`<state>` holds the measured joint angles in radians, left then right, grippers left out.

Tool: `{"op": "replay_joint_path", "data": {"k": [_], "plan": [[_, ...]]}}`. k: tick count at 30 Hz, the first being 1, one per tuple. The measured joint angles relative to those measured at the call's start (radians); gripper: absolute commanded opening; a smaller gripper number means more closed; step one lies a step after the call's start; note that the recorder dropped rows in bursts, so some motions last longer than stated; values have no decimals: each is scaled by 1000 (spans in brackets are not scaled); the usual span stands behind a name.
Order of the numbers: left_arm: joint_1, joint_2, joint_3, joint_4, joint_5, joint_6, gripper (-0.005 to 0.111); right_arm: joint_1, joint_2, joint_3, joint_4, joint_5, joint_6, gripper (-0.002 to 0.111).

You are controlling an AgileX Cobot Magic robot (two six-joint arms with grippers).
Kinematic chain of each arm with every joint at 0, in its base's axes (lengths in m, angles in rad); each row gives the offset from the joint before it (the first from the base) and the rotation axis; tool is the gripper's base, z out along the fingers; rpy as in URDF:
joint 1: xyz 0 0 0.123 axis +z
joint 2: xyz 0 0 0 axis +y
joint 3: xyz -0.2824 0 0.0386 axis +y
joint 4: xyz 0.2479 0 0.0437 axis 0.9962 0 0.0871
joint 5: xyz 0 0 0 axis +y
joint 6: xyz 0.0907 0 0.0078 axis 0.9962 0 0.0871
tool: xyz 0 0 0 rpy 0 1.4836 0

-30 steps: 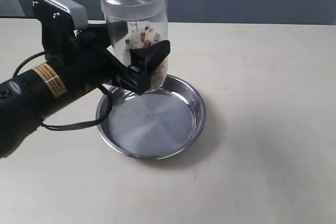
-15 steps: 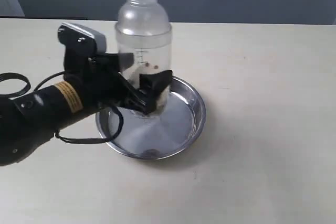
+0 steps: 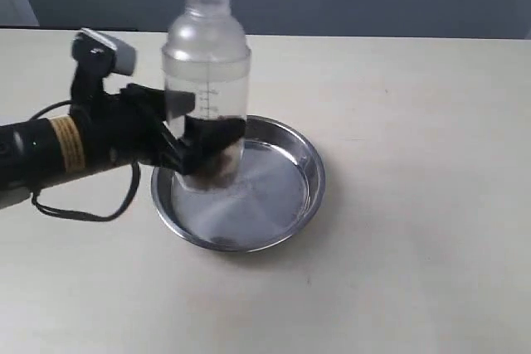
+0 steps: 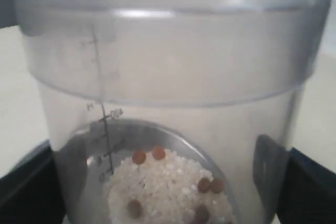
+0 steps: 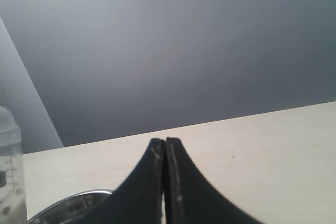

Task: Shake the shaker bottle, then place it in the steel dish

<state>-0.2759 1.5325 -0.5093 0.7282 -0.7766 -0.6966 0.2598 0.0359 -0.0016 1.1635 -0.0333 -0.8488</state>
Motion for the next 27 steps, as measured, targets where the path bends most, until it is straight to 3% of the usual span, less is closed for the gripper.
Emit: {"op": "replay_joint_path", "data": {"k": [2,5,7,9,10,12,15,18,20,23,27], "plan": [[14,-1,28,-128,-104,17,0,0,0,0,0,0,0,-1],[-42,-21,30,-254,-196,66,0,0,0,0,0,0,0,-1],[-98,-37,28,-288,-160,193,0,0,0,0,0,0,0,-1],[-148,10,9,-446,5,328,0,0,0,0,0,0,0,-1],[-148,25,13,-470,40,313,0,0,0,0,0,0,0,-1],[-156,18,52,-431,29,234,0,0,0,0,0,0,0,-1],[-198,30,-10,-509,42,359,0,0,0,0,0,0,0,-1],[-217,22,-12,-458,57,259,0,0,0,0,0,0,0,-1],[-252,15,-29,-488,19,397,0,0,0,0,0,0,0,-1],[-234,117,-60,-640,88,456,0,0,0,0,0,0,0,-1],[-228,92,-43,-588,106,368,0,0,0,0,0,0,0,-1]]}}
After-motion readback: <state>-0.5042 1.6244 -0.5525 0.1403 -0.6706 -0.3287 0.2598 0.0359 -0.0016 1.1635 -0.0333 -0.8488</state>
